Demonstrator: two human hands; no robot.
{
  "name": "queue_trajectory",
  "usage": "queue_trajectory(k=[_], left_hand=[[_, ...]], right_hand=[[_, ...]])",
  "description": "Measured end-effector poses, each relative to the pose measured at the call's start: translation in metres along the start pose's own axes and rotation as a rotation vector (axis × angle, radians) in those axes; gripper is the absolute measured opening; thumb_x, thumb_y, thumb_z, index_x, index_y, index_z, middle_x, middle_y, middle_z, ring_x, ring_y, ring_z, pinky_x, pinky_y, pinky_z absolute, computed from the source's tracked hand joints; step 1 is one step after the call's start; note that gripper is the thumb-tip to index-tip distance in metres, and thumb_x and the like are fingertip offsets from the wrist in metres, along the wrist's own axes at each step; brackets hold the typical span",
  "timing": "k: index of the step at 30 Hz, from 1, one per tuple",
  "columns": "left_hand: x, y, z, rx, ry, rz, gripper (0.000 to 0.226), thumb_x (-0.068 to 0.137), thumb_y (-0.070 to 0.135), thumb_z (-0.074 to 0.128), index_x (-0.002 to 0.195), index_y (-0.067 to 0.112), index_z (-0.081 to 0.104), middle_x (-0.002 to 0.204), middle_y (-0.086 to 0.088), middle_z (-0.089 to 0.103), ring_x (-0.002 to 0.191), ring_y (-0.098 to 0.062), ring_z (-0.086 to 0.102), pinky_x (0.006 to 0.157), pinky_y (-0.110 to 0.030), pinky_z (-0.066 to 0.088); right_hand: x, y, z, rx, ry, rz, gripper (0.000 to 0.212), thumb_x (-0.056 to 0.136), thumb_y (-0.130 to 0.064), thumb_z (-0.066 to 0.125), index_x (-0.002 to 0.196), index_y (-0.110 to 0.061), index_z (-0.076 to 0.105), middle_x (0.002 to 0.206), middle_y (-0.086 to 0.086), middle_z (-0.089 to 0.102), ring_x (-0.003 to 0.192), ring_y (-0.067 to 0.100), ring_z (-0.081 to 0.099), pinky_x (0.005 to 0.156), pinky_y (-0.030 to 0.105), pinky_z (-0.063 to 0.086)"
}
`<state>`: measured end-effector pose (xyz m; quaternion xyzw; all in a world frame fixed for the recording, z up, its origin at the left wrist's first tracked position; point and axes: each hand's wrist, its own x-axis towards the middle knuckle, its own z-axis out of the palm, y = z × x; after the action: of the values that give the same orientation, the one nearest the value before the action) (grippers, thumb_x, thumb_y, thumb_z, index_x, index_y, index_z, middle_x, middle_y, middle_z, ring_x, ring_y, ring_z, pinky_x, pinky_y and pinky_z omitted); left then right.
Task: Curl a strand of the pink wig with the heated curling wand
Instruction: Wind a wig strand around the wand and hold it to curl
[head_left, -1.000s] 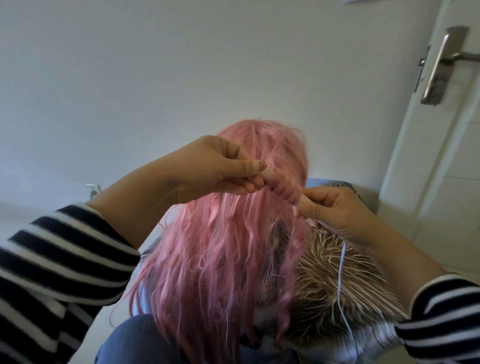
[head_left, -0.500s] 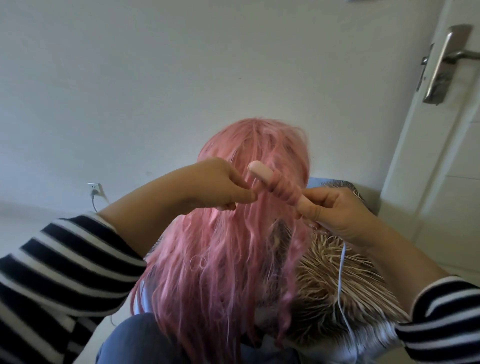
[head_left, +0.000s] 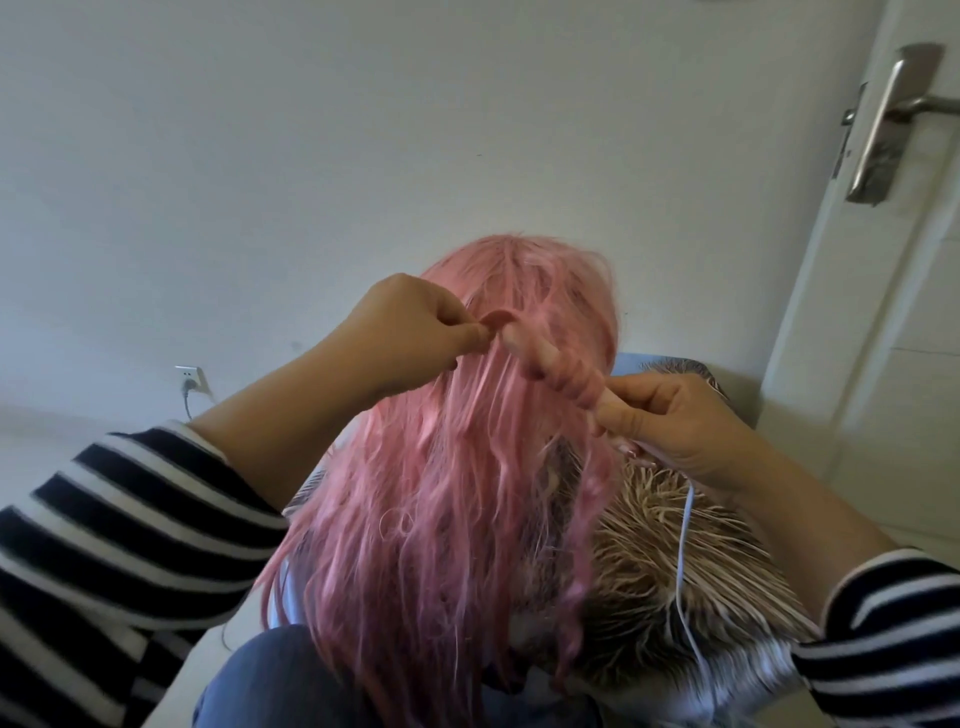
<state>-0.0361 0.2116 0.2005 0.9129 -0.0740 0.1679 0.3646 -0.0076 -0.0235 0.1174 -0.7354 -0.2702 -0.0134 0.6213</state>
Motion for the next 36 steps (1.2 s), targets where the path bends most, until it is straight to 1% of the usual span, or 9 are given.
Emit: queue_trajectory(k=[4, 8, 11, 16, 20, 26, 29, 31, 36], left_hand=[[-0.007, 0.0, -0.002, -0.049, 0.028, -0.009, 0.022, 0.08, 0.04, 0.066, 0.073, 0.019, 0.07, 0.066, -0.006, 0.066, 0.063, -0.02, 0.056, 0.054, -0.026, 0.043], [-0.022, -0.001, 0.0, -0.04, -0.042, -0.022, 0.022, 0.077, 0.036, 0.068, 0.076, 0.014, 0.068, 0.084, -0.013, 0.069, 0.067, -0.018, 0.054, 0.056, -0.025, 0.043], [-0.033, -0.003, 0.002, -0.094, -0.178, -0.059, 0.015, 0.075, 0.024, 0.067, 0.079, 0.01, 0.067, 0.073, -0.007, 0.065, 0.06, -0.01, 0.05, 0.055, -0.023, 0.042], [-0.037, -0.005, 0.006, -0.228, -0.521, -0.135, 0.02, 0.075, 0.009, 0.067, 0.095, 0.006, 0.062, 0.099, -0.018, 0.071, 0.072, -0.011, 0.063, 0.069, -0.025, 0.052], [-0.035, -0.003, 0.016, -0.587, -0.686, -0.295, 0.014, 0.086, 0.009, 0.057, 0.099, 0.005, 0.059, 0.104, -0.016, 0.071, 0.073, -0.018, 0.065, 0.071, -0.029, 0.055], [-0.019, -0.006, 0.025, -0.656, -0.606, -0.39, 0.024, 0.089, 0.02, 0.055, 0.091, 0.0, 0.066, 0.074, -0.008, 0.07, 0.05, -0.008, 0.055, 0.042, -0.017, 0.045], [-0.015, -0.006, 0.024, -0.656, -0.525, -0.4, 0.022, 0.086, 0.013, 0.059, 0.094, -0.006, 0.066, 0.057, -0.002, 0.063, 0.041, -0.004, 0.043, 0.032, -0.012, 0.03], [-0.012, -0.006, 0.021, -0.652, -0.471, -0.387, 0.017, 0.086, 0.009, 0.059, 0.09, -0.006, 0.067, 0.054, -0.001, 0.062, 0.039, -0.003, 0.04, 0.031, -0.011, 0.026], [-0.005, -0.005, 0.014, -0.667, -0.368, -0.357, 0.011, 0.084, 0.009, 0.062, 0.075, 0.004, 0.066, 0.054, 0.0, 0.062, 0.038, -0.002, 0.039, 0.032, -0.011, 0.024]], right_hand=[[-0.001, 0.0, -0.002, 0.011, -0.013, 0.013, 0.037, 0.06, -0.05, 0.077, 0.08, -0.019, 0.075, 0.052, -0.004, 0.058, 0.045, 0.011, 0.04, 0.045, 0.024, 0.033], [0.001, 0.002, -0.002, 0.009, 0.003, 0.008, 0.056, 0.048, -0.059, 0.081, 0.089, -0.021, 0.076, 0.064, 0.009, 0.059, 0.048, 0.013, 0.042, 0.044, 0.022, 0.036], [0.002, 0.002, -0.002, 0.015, 0.015, 0.02, 0.056, 0.045, -0.06, 0.081, 0.088, -0.023, 0.076, 0.068, 0.011, 0.059, 0.05, 0.012, 0.042, 0.044, 0.02, 0.035], [0.002, -0.002, -0.001, 0.023, 0.005, 0.058, 0.011, 0.07, -0.03, 0.074, 0.076, -0.021, 0.075, 0.059, 0.0, 0.06, 0.047, 0.01, 0.043, 0.044, 0.019, 0.035], [0.003, -0.001, -0.001, 0.014, 0.002, 0.055, 0.045, 0.053, -0.051, 0.082, 0.085, -0.019, 0.075, 0.066, 0.007, 0.06, 0.049, 0.011, 0.043, 0.045, 0.021, 0.034], [0.002, -0.005, -0.003, 0.012, -0.028, 0.054, 0.016, 0.068, -0.032, 0.072, 0.077, -0.018, 0.074, 0.055, -0.005, 0.061, 0.048, 0.01, 0.041, 0.045, 0.023, 0.031], [0.003, -0.005, -0.004, 0.017, -0.03, 0.052, 0.046, 0.054, -0.052, 0.081, 0.085, -0.019, 0.075, 0.063, -0.001, 0.067, 0.049, 0.011, 0.043, 0.044, 0.023, 0.033], [0.002, -0.006, -0.004, 0.008, -0.029, 0.045, 0.05, 0.051, -0.055, 0.081, 0.085, -0.019, 0.075, 0.065, 0.0, 0.067, 0.049, 0.011, 0.044, 0.044, 0.023, 0.033], [0.0, -0.01, -0.002, -0.015, -0.012, 0.044, 0.013, 0.071, -0.026, 0.07, 0.081, -0.018, 0.072, 0.055, -0.005, 0.063, 0.047, 0.012, 0.041, 0.045, 0.024, 0.03]])
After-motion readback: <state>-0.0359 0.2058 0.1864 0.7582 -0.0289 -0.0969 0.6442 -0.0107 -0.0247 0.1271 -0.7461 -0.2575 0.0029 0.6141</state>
